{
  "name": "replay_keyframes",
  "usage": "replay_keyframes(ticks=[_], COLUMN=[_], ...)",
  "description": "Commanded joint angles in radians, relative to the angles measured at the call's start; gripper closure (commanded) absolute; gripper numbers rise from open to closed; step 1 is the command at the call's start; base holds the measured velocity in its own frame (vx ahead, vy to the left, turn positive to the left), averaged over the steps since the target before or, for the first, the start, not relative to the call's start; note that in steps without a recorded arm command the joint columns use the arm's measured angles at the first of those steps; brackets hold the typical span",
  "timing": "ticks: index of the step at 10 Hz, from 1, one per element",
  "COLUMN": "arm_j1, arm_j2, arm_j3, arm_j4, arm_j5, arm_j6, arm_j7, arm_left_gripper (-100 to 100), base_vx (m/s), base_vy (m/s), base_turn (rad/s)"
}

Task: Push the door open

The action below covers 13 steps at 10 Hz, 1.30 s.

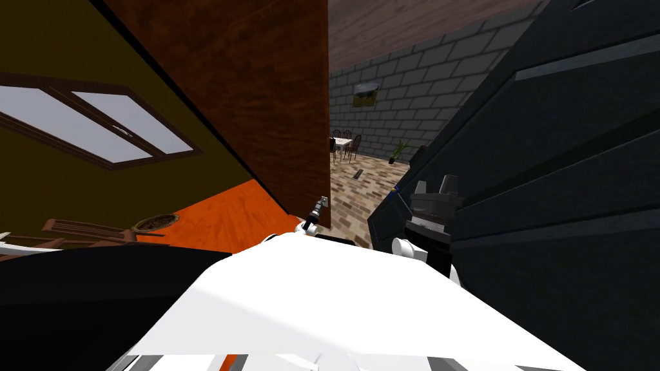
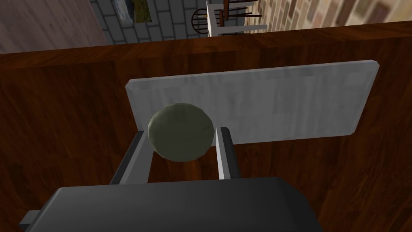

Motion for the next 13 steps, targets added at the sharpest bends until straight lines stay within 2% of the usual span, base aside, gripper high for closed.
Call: replay_keyframes(ticks=[1, 2, 3, 6, 8, 9, 13], arm_j1=[0.001, 0.001, 0.023, 0.025, 0.027, 0.02, 0.023], arm_j2=[0.017, 0.017, 0.013, 0.005, -0.007, -0.005, 0.002], arm_j3=[0.025, 0.025, 0.017, 0.017, 0.018, 0.018, 0.025], arm_j4=[-0.022, -0.027, -0.066, -0.07, -0.074, -0.061, -0.056], arm_j5=[0.01, 0.01, 0.008, 0.011, 0.014, 0.013, 0.017], arm_j6=[0.004, 0.004, 0.034, 0.038, 0.043, 0.036, 0.024], arm_j7=[-0.013, -0.013, -0.011, -0.009, -0.007, -0.008, -0.013], arm_left_gripper=[100, 100, -100, -100, -100, -100, -100], base_vx=[0.215, 0.156, -0.097, -0.224, -0.253, -0.12, 0.155], base_vy=[-0.003, 0.008, -0.046, -0.039, -0.06, -0.032, -0.03], base_turn=[0.086, 0.065, 0.05, 0.04, 0.051, 0.009, -0.023])
